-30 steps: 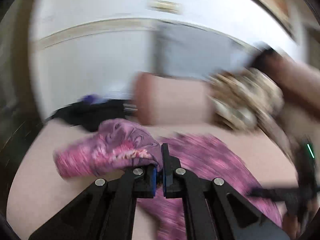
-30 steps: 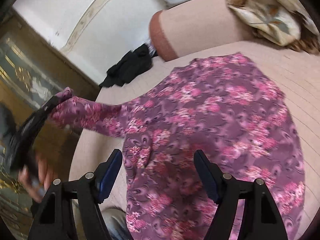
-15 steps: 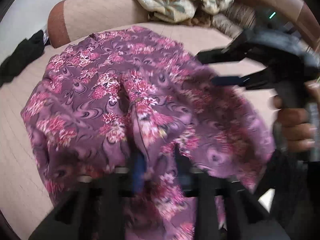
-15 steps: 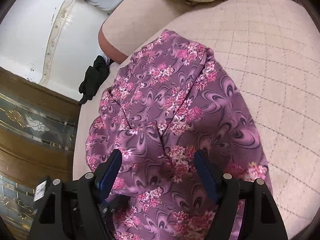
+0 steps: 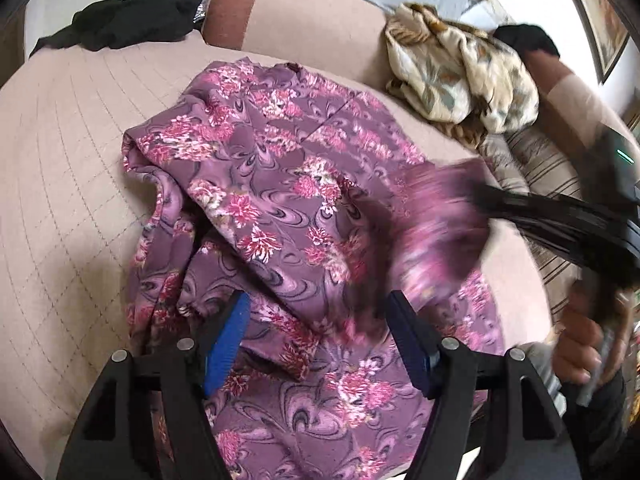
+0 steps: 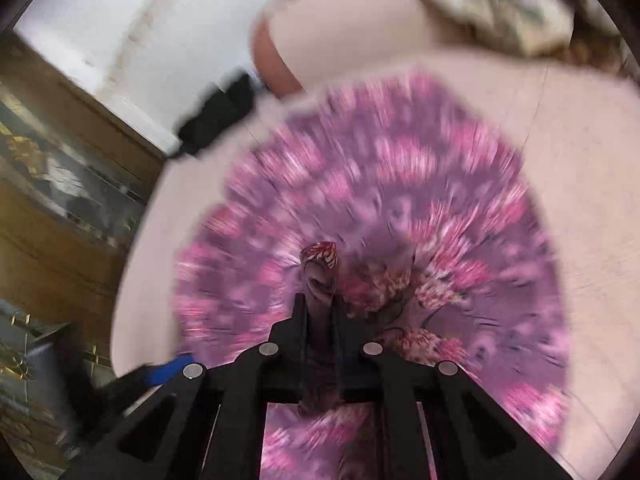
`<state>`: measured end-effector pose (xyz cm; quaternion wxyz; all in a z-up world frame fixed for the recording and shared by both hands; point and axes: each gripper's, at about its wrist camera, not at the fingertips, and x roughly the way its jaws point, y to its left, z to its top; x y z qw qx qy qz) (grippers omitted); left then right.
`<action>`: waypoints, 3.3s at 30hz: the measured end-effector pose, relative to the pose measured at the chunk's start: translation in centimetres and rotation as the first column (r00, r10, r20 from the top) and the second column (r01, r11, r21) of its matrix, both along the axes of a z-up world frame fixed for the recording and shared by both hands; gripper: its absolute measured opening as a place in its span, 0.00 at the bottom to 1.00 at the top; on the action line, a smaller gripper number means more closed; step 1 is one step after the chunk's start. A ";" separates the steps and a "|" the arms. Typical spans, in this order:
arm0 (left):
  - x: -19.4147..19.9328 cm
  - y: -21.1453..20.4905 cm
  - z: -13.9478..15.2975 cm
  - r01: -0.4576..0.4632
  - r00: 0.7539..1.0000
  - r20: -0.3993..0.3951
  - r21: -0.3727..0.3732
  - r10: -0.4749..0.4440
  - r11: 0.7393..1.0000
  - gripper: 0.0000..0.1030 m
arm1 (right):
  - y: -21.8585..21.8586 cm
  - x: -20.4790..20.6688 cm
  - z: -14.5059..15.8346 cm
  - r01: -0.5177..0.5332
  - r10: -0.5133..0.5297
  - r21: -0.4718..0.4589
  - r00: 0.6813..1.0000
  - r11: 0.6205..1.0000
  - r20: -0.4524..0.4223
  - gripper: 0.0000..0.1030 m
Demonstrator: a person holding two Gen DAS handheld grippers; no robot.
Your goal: Fold small clothes
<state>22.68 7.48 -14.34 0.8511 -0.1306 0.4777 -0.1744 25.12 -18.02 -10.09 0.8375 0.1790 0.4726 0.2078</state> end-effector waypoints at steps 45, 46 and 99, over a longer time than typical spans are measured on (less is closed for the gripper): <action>11.7 15.1 -3.2 -0.537 0.832 -0.356 -0.327 0.425 0.778 0.63 | 5.1 9.1 4.0 -0.228 0.226 -0.024 0.971 0.973 -0.079 0.77; 12.1 14.9 -4.3 -0.537 0.832 -0.370 -0.354 0.412 0.766 0.61 | 7.0 11.9 3.7 -0.254 0.251 -0.027 0.964 0.967 -0.093 0.77; 28.2 11.3 0.2 -0.320 0.925 -0.183 0.094 0.332 0.943 0.76 | -9.5 27.3 -2.0 -0.028 0.012 -0.103 0.988 0.994 -0.155 0.77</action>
